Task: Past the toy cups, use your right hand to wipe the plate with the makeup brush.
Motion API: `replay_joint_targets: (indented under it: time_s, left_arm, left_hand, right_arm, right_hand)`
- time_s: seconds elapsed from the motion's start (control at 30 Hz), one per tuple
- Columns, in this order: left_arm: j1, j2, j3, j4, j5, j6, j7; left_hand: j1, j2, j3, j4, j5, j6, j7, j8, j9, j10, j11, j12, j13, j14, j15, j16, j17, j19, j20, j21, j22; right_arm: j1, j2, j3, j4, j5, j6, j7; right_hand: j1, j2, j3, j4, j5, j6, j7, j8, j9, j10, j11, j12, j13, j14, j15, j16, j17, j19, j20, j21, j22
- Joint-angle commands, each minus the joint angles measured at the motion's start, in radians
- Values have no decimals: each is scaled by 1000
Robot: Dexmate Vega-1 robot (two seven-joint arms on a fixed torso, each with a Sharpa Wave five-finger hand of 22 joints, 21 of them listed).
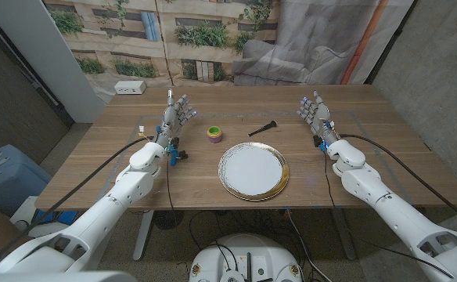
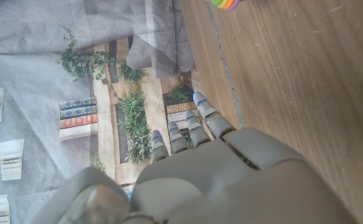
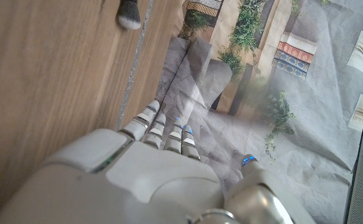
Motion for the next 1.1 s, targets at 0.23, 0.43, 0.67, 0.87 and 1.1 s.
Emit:
replay_joint_targets:
  time_s: [0.23,0.43,0.67,0.87,1.1]
  left_arm:
    - [0,0,0,-1,0,1,0]
    - [0,0,0,0,0,1,0]
    - [0,0,0,0,0,0,0]
    - [0,0,0,0,0,1,0]
    - [-1,0,0,0,0,0,0]
  left_hand:
    - [-1,14,-2,7,4,-2,-8,3,2,1,-9,8,2,6,-13,7,2,7,1,6,4]
    - [-1,14,-2,7,4,-2,-8,4,2,0,-11,7,2,6,-13,7,2,8,1,6,4]
    - [-1,14,-2,6,4,-2,-8,3,2,-2,-9,7,2,6,-12,7,2,8,1,6,4]
    - [-1,14,-2,6,4,-2,-8,3,2,-1,-10,7,2,7,-13,7,2,8,1,6,4]
    - [-1,14,-2,6,4,-2,-8,4,2,-2,-10,6,2,6,-13,7,2,7,2,6,4]
  right_arm:
    - [1,-1,-16,-3,-64,42,-34]
    - [14,-45,-39,-50,-135,6,-53]
    - [34,-90,-71,-103,-205,-73,-69]
    - [53,-125,-99,-137,-293,-115,-97]
    - [69,-174,-127,-191,-403,-162,-121]
  right_hand:
    - [5,8,9,-3,9,0,-5,1,2,-3,0,-1,1,-7,-8,-5,-3,-16,-7,-1,2]
    - [15,8,11,-11,9,-6,-6,-1,2,-9,-1,-5,1,-10,-11,-10,-7,-28,-10,-2,2]
    - [29,11,15,-25,10,-17,-7,-3,2,-24,-3,-12,0,-17,-11,-19,-13,-48,-18,-5,2]
    - [41,11,19,-38,9,-28,-7,-6,2,-36,-7,-16,0,-26,-15,-28,-18,-60,-21,-4,2]
    - [55,13,25,-53,9,-37,-11,-6,2,-41,-12,-16,0,-33,-17,-36,-23,-67,-23,-2,1]
